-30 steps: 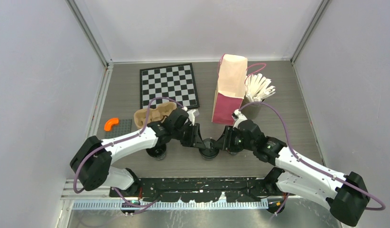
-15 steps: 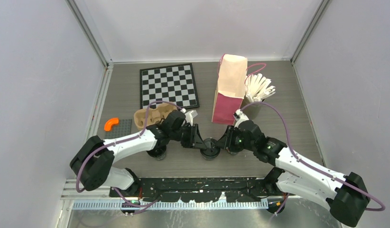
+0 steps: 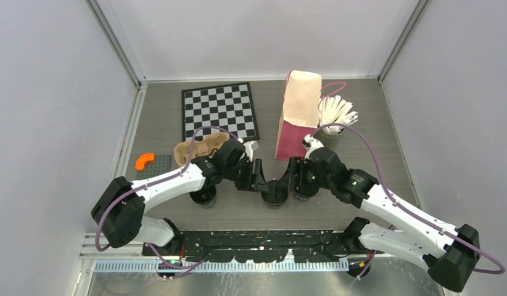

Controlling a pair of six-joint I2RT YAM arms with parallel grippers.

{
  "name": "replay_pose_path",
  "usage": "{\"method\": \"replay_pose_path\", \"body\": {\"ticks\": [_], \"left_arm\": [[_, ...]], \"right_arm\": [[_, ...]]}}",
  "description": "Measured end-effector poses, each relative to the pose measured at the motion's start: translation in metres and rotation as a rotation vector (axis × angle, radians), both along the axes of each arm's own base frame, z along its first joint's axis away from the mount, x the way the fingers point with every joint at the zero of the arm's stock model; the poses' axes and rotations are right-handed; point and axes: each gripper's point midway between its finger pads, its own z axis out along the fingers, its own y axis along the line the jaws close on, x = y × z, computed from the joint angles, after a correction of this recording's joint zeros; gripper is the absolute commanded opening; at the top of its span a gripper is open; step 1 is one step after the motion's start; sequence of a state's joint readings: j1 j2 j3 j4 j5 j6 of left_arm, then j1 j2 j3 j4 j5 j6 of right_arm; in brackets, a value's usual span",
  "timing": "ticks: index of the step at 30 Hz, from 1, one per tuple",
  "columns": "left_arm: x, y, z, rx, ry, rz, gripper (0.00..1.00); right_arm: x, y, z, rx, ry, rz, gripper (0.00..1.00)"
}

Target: Pack the takeout coffee

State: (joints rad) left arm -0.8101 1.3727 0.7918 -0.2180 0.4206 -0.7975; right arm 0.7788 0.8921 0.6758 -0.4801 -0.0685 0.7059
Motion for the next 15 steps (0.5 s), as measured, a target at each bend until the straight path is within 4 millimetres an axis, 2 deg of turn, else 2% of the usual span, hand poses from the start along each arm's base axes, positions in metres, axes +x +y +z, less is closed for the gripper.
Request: {"method": "replay_pose_path", "body": {"ticks": [2, 3, 7, 9, 12, 15], "left_arm": [[0.003, 0.000, 0.005, 0.013, -0.008, 0.003, 0.59], [0.005, 0.000, 0.009, 0.017, -0.015, 0.004, 0.71], [0.017, 0.004, 0.031, 0.035, -0.065, 0.016, 0.80], [0.025, 0.011, 0.054, 0.047, -0.117, 0.028, 0.83], [0.036, 0.025, 0.095, 0.060, -0.231, 0.062, 0.98], [0.038, 0.053, 0.145, 0.064, -0.380, 0.122, 1.00]], "right_arm": [[0.003, -0.001, 0.012, -0.012, -0.025, 0.008, 0.80], [0.004, -0.001, 0.018, -0.012, -0.037, 0.011, 0.81], [0.007, 0.001, 0.039, 0.000, -0.085, 0.031, 0.84], [0.005, 0.001, 0.041, -0.004, -0.100, 0.045, 0.84], [0.000, 0.003, 0.040, -0.031, -0.123, 0.070, 0.84], [-0.008, 0.009, 0.036, -0.086, -0.157, 0.111, 0.85]]}}
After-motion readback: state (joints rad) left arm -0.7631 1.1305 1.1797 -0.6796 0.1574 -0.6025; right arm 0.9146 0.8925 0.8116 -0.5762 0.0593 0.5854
